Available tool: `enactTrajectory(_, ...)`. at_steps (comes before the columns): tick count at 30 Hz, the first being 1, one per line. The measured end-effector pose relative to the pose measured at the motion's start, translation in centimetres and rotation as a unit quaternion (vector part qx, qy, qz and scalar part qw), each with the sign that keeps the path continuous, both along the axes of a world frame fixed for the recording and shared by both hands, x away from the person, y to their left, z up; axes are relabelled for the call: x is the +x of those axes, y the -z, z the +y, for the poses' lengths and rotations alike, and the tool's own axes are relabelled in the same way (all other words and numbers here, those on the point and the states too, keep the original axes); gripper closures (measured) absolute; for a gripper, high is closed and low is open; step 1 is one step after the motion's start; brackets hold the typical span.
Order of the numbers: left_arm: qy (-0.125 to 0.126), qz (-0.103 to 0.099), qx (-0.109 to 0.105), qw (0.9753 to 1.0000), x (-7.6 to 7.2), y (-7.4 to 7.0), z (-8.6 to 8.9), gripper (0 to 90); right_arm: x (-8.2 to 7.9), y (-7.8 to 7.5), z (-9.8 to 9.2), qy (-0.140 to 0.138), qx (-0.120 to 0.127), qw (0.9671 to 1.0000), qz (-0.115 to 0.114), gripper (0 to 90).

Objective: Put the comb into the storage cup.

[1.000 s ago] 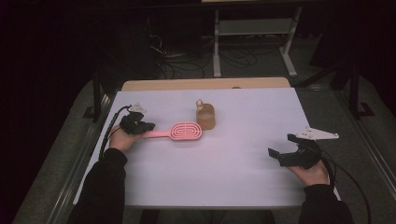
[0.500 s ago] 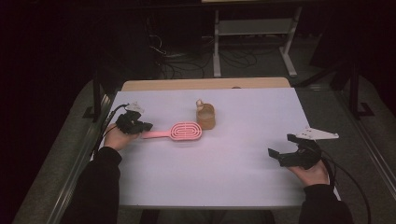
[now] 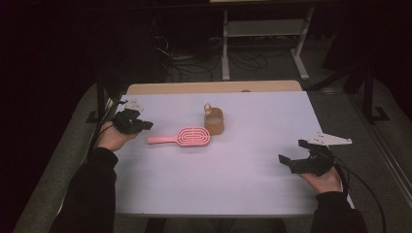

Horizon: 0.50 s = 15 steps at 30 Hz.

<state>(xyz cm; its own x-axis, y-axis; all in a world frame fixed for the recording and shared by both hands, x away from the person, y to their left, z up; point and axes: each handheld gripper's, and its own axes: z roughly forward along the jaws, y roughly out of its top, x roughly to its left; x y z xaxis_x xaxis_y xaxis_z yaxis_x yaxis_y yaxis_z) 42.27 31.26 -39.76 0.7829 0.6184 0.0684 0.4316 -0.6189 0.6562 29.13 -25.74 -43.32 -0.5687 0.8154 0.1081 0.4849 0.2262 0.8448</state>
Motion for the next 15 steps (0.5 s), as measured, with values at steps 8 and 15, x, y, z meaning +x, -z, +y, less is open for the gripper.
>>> enactTrajectory(8, 0.018, -0.017, 0.016, 0.9996, 0.1, -2.3, 0.3, 89.9, 0.0, 0.1, 0.1, -0.001, -0.001, 1.0, 0.003, 0.0)
enactTrajectory(15, 0.063, -0.025, 0.041, 0.9969, 0.4, -3.2, -0.6, 89.9, 0.1, 0.1, 0.1, -0.001, -0.002, 1.0, 0.003, 0.0)
